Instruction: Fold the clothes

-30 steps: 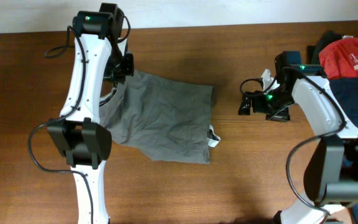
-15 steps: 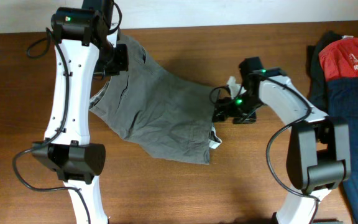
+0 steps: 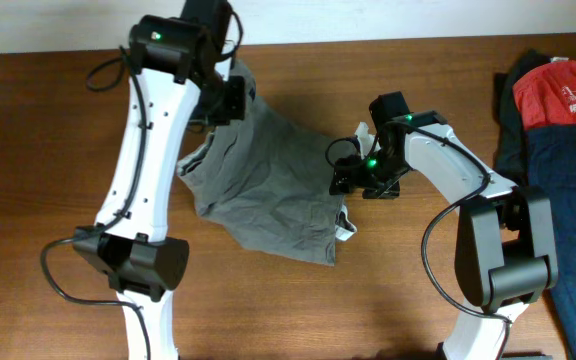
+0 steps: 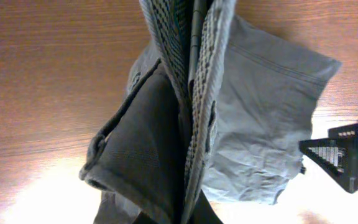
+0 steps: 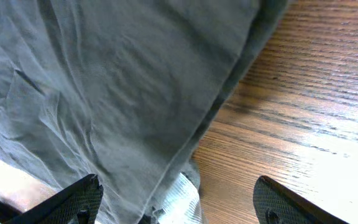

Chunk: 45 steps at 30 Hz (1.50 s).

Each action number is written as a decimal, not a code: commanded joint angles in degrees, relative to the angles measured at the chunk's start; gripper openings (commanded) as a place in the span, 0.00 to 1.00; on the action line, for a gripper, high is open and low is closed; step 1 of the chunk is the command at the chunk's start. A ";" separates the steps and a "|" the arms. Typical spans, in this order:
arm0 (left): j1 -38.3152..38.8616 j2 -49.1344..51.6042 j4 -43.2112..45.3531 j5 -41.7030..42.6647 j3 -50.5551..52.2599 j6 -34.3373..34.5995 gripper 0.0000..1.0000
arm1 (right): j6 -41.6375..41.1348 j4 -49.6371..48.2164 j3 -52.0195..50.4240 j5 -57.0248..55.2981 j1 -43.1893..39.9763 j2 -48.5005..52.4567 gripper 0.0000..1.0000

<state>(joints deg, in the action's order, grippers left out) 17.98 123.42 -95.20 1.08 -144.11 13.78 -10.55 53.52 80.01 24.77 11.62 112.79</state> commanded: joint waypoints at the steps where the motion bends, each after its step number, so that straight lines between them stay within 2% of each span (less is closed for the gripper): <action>1: 2.43 -1.40 0.31 1.27 -1.01 2.49 0.00 | -0.96 -0.66 -0.42 0.50 0.48 1.01 0.82; 11: 9.03 -1.40 0.17 1.29 -0.13 2.51 0.01 | -3.52 -2.38 -0.39 -1.42 -0.39 1.01 0.87; 16: 9.73 -1.40 1.11 1.27 -0.13 3.54 0.01 | -3.52 -2.43 -0.39 -1.46 -0.55 1.01 0.90; 26: 9.73 -1.38 1.75 1.25 -0.13 3.56 0.01 | -3.58 -2.21 -0.28 -2.47 -1.70 0.98 0.89; 29: 9.73 -1.38 1.90 1.27 -0.13 3.56 0.01 | -5.42 -0.02 1.79 -3.63 -4.00 0.70 0.99; 34: 9.73 -1.38 1.97 1.27 -0.13 3.56 0.01 | -5.38 6.56 7.10 -4.46 -9.68 -0.26 0.99; 39: 9.75 -1.38 1.97 1.38 -0.13 3.56 0.01 | -3.02 8.98 7.80 -4.50 -14.99 -0.13 0.99; 45: 9.77 -1.38 2.89 8.15 -0.13 3.56 0.04 | -1.29 9.73 7.17 -4.92 -16.50 0.09 0.99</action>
<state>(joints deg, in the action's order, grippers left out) 27.59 123.42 -93.27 3.84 -144.11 16.58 -13.19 63.02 87.02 20.78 -4.97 112.88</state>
